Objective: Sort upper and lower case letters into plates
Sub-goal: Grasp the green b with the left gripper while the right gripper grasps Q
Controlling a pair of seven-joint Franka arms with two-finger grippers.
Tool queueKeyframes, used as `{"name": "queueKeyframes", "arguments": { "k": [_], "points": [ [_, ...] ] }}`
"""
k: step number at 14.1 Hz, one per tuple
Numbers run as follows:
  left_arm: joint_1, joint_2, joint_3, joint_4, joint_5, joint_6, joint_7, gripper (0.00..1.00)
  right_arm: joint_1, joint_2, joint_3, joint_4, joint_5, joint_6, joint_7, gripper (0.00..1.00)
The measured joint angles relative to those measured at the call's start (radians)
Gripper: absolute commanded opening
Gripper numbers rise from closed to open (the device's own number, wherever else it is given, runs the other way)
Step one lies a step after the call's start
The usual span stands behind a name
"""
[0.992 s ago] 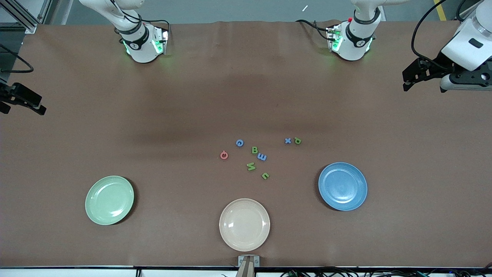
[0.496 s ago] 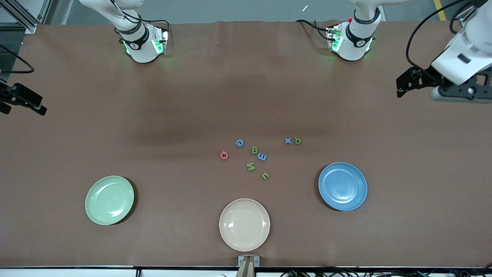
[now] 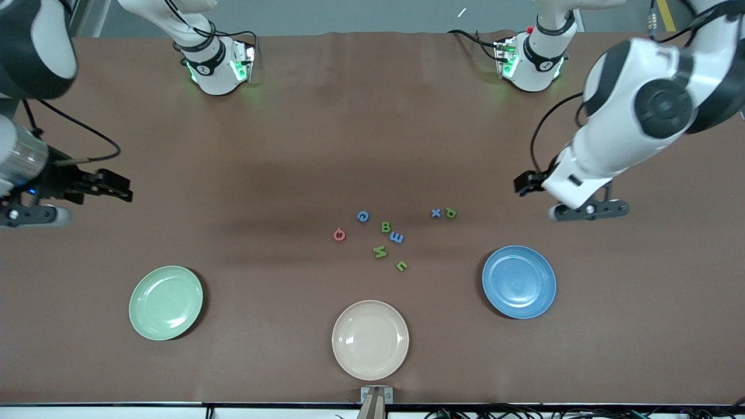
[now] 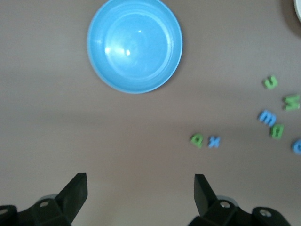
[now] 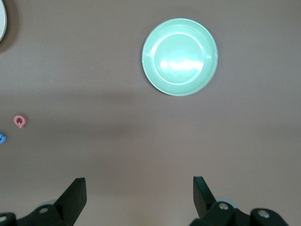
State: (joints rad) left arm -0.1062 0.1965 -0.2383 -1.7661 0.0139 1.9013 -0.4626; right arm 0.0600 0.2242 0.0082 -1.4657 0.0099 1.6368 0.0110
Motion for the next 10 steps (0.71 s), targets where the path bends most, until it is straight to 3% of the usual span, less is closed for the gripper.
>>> {"name": "queueKeyframes", "arguments": {
  "k": [2, 5, 9, 10],
  "points": [
    [-0.021, 0.012, -0.001, -0.122, 0.000, 0.185, -0.090, 1.00, 0.034, 0.058, 0.001, -0.001, 0.002, 0.041, 0.000, 1.00],
    [-0.067, 0.027, -0.001, -0.253, 0.003, 0.363, -0.226, 1.00, 0.103, 0.150, 0.003, -0.001, 0.003, 0.069, 0.001, 1.00],
    [-0.131, 0.110, -0.001, -0.309, 0.018, 0.504, -0.416, 0.95, 0.175, 0.259, 0.003, -0.002, 0.006, 0.204, 0.022, 1.00],
    [-0.145, 0.143, -0.001, -0.310, 0.032, 0.533, -0.464, 0.91, 0.191, 0.284, 0.003, -0.002, 0.007, 0.232, 0.058, 1.00]
  ]
}}
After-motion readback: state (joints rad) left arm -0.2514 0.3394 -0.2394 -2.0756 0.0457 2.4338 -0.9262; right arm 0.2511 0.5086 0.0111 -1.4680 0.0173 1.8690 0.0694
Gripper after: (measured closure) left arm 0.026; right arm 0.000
